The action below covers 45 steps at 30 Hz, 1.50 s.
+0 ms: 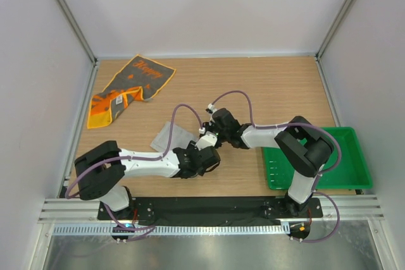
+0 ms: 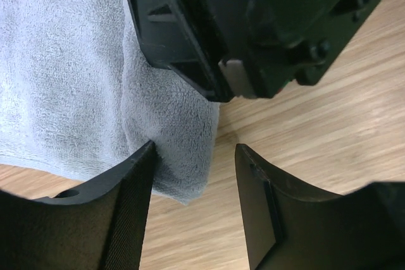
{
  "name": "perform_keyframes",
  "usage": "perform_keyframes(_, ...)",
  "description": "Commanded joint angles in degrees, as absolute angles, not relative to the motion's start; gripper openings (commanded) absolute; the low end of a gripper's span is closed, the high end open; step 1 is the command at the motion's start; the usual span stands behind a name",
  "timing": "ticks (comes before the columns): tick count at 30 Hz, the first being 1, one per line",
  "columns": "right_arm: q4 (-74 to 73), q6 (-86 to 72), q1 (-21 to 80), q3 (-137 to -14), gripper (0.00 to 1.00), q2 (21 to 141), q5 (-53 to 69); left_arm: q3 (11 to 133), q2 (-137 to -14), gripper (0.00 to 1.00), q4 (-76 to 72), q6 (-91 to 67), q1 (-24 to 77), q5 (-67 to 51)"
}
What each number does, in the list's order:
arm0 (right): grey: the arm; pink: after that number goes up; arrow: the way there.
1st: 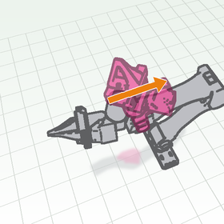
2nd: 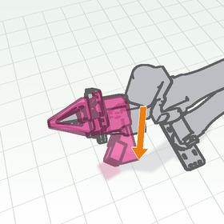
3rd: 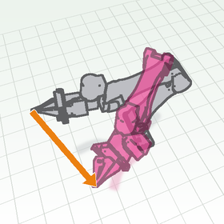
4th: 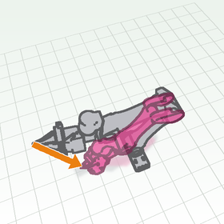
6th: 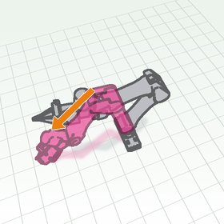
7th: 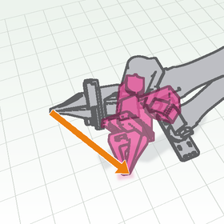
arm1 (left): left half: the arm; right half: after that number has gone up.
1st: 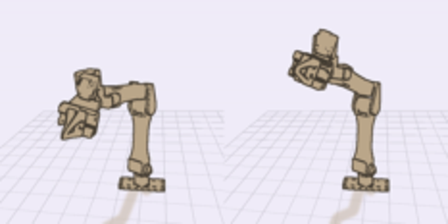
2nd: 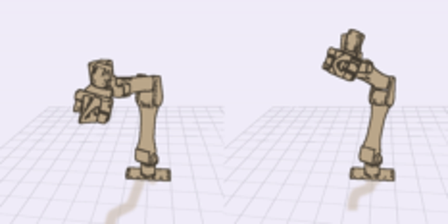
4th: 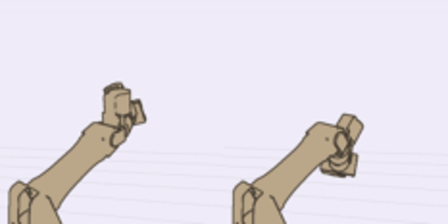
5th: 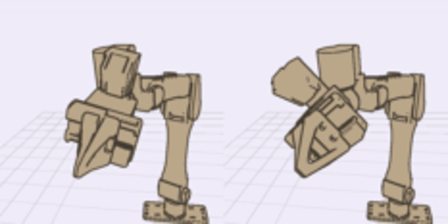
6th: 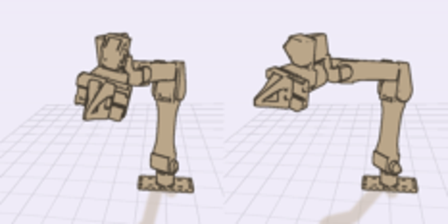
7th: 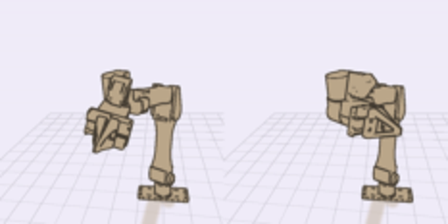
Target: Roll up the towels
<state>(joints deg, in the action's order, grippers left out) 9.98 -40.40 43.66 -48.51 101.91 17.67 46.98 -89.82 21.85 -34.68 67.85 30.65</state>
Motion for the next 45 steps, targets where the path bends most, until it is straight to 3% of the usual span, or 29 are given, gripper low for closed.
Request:
perform_keyframes(1, 5.0, -38.7, 43.5, -48.3, 0.24, 104.5, 17.8, 45.0, -90.2, 0.54, 16.5, -36.9, 67.9, 33.3)
perform_keyframes(5, 5.4, -39.0, 43.6, -48.2, 0.24, 104.6, 18.6, 42.5, -89.7, 0.5, 15.9, -38.7, 67.9, 34.4)
perform_keyframes(10, 6.3, -39.1, 42.9, -49.0, 0.25, 105.9, 22.8, 38.2, -87.0, 0.33, 13.5, -40.9, 67.8, 33.2)
perform_keyframes(11, 6.6, -39.1, 42.6, -49.2, 0.25, 106.4, 23.5, 37.4, -86.2, 0.23, 13.4, -41.0, 67.8, 33.1)
perform_keyframes(15, 6.8, -39.0, 41.7, -50.2, 0.27, 107.0, 25.7, 36.1, -84.9, 0.0, 13.4, -41.1, 67.8, 33.3)
perform_keyframes(25, 3.3, -37.2, 38.1, -53.5, 0.32, 107.2, 27.2, 34.7, -82.4, 0.0, 12.9, -40.4, 67.8, 30.2)
perform_keyframes(34, -8.3, -31.6, 31.4, -63.9, 0.33, 107.7, 26.1, 35.5, -79.5, 0.0, 13.6, -39.2, 67.8, 27.6)
perform_keyframes(45, -16.2, -28.8, 28.2, -62.1, 0.37, 96.2, 20.9, 35.8, -72.7, 0.0, 9.1, -37.0, 67.7, 15.3)
